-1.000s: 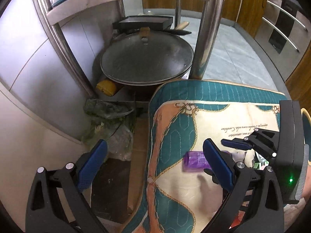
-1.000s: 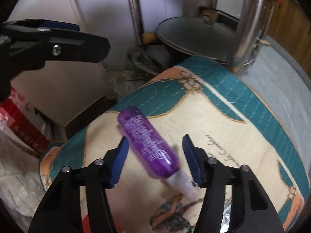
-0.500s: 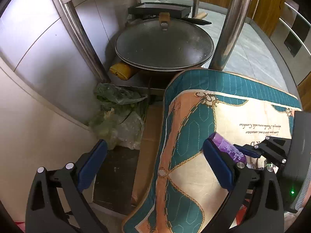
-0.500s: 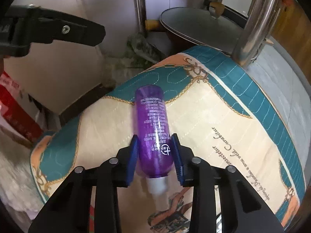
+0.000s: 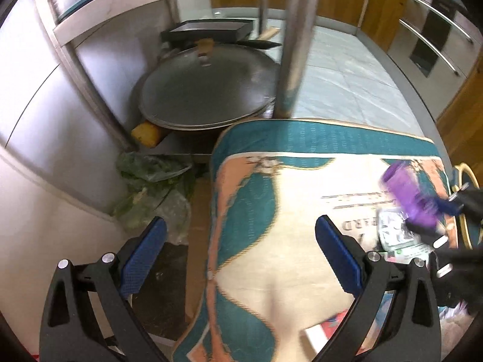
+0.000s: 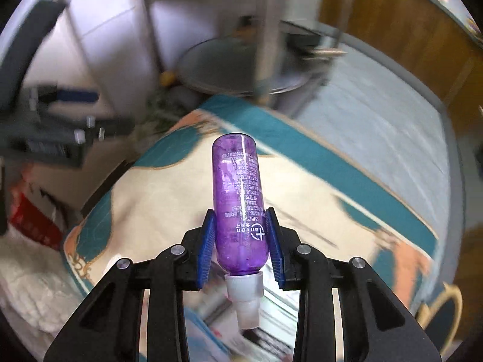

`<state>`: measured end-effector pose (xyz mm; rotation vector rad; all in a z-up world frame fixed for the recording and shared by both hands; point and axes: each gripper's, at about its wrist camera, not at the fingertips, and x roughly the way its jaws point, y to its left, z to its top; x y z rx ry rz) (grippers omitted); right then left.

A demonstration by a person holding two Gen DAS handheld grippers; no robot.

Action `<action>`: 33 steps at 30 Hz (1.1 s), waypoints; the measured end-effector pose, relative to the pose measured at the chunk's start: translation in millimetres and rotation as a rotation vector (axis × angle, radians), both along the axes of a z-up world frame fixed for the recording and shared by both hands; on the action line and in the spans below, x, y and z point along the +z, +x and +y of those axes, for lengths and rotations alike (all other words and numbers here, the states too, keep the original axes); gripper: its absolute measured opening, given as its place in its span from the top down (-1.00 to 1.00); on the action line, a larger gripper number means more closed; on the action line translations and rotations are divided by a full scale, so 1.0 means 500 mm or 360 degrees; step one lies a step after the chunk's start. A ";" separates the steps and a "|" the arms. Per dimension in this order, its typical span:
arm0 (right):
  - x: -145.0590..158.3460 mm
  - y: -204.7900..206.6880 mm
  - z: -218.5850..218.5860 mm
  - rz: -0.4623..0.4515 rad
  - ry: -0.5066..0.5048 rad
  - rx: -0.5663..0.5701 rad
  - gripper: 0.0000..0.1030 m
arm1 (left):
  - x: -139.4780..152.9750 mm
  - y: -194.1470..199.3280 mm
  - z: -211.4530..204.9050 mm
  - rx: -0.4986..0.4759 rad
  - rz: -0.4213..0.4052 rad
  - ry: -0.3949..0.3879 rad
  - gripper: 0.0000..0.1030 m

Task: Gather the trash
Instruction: 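Grasp the black plastic bag with receipt using the left tool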

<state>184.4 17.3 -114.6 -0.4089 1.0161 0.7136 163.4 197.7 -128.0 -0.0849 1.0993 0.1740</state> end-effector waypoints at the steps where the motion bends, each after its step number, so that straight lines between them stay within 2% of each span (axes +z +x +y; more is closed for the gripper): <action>1: 0.019 0.004 -0.023 -0.0009 0.0009 -0.0052 0.34 | 0.000 0.006 -0.021 -0.0039 0.0003 -0.0003 -0.89; 3: 0.068 0.015 -0.092 -0.0016 0.0037 -0.0187 0.34 | 0.000 0.016 -0.055 -0.0109 0.0003 -0.0003 -0.89; 6: 0.108 0.007 -0.172 -0.0047 0.0041 -0.0335 0.34 | 0.006 0.028 -0.111 -0.0219 -0.0008 -0.0012 -0.89; 11: 0.117 -0.015 -0.285 -0.0095 0.0095 -0.0511 0.34 | -0.010 0.042 -0.214 -0.0434 0.0022 0.0009 -0.89; 13: 0.116 -0.008 -0.326 -0.0078 0.0116 -0.0571 0.34 | -0.021 0.047 -0.243 -0.0473 0.0051 0.0020 -0.89; 14: 0.122 -0.007 -0.342 -0.0122 0.0119 -0.0583 0.34 | -0.029 0.052 -0.262 -0.0492 0.0066 0.0013 -0.89; 16: 0.122 -0.004 -0.351 -0.0162 0.0106 -0.0592 0.34 | -0.042 0.060 -0.294 -0.0538 0.0085 -0.0016 -0.89; 20: 0.104 0.012 -0.388 -0.0095 0.0098 -0.0663 0.33 | -0.073 0.080 -0.365 -0.0631 0.0147 -0.0030 -0.88; 23: 0.101 0.014 -0.398 -0.0112 0.0078 -0.0658 0.33 | -0.103 0.091 -0.405 -0.0658 0.0227 -0.0039 -0.88; 28: 0.092 0.010 -0.415 -0.0105 0.0072 -0.0649 0.33 | -0.128 0.102 -0.465 -0.0730 0.0274 -0.0044 -0.88; 33: 0.087 0.013 -0.441 -0.0143 0.0043 -0.0661 0.33 | -0.094 0.075 -0.541 -0.0927 0.0264 -0.0262 -0.88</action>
